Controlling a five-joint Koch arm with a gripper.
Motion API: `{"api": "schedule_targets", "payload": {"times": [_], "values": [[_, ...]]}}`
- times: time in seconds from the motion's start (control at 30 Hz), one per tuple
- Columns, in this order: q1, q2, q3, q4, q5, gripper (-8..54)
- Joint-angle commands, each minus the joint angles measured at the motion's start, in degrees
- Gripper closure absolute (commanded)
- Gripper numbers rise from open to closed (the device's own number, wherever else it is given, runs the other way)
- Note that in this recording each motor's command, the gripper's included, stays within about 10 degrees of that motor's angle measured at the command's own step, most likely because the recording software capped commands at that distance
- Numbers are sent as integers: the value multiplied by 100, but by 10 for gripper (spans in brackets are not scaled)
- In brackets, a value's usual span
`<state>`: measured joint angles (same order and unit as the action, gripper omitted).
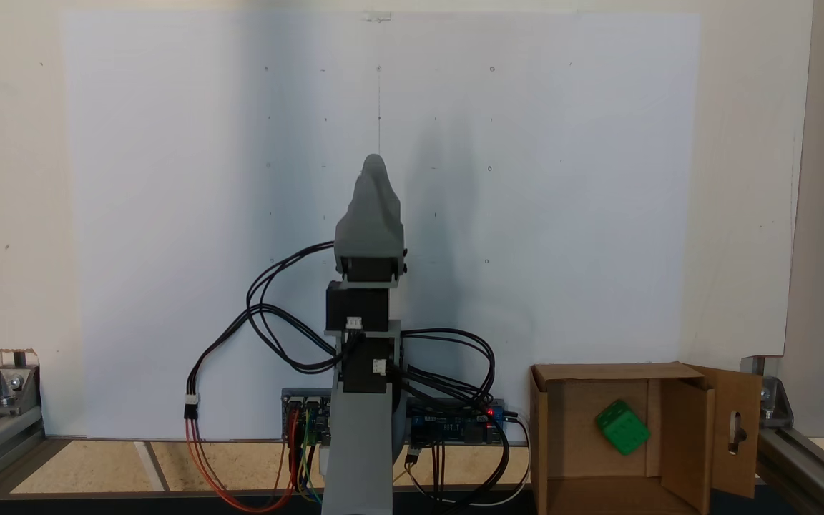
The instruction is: Grasp a green dice and put it in the bin.
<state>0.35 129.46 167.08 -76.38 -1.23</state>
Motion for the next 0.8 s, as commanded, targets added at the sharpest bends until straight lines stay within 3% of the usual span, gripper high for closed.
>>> {"api": "schedule_targets", "payload": {"times": [0.0,0.4,0.77], "values": [[53,642,-53,-956,123,22],[62,633,1204,-1389,97,12],[53,615,1204,-1327,97,11]]}}
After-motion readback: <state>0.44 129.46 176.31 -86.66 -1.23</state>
